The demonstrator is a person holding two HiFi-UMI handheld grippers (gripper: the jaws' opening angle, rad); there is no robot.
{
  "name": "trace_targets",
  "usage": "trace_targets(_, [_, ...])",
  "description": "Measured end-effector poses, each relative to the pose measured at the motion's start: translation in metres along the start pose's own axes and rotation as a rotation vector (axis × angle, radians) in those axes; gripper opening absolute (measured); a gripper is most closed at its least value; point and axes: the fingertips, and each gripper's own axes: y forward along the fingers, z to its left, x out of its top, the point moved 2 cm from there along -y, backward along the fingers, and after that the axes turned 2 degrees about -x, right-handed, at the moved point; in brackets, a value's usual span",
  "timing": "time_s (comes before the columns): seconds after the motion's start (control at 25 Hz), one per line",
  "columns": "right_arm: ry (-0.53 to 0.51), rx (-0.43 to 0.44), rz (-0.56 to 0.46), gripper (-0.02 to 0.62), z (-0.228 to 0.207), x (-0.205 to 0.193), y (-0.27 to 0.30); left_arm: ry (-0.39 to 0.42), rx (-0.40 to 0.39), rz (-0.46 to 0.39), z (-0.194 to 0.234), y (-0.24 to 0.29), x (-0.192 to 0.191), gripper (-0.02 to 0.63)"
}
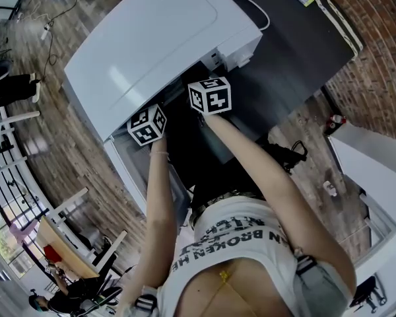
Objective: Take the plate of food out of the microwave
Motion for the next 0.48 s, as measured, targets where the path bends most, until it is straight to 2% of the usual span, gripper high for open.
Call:
trace_targets(0.12, [-0.126, 0.008, -0.01, 0.038, 0.008, 0.001, -0.003, 0.071, 0.008, 0.011, -0.003, 0.002, 0.004, 0.233])
trace_targets(0.2, [-0.188, 0.011, -0.021, 0.038, 0.011, 0.003, -0.006, 0.033, -0.013, 0.04, -0.004, 0.009, 0.0, 0.233])
trace_targets(0.32, [-0.166, 0.025, -0.027, 0.043, 0.012, 0.003, -0.006, -0.022, -0.014, 0.051, -0.002, 0.012, -0.003, 0.233])
trace_targets(0.48, [-0.079, 0.006, 0.006, 0.052, 0.003, -0.001, -0.003, -0.012, -0.065, 0.078, -0.009, 0.013, -0.009, 0.233])
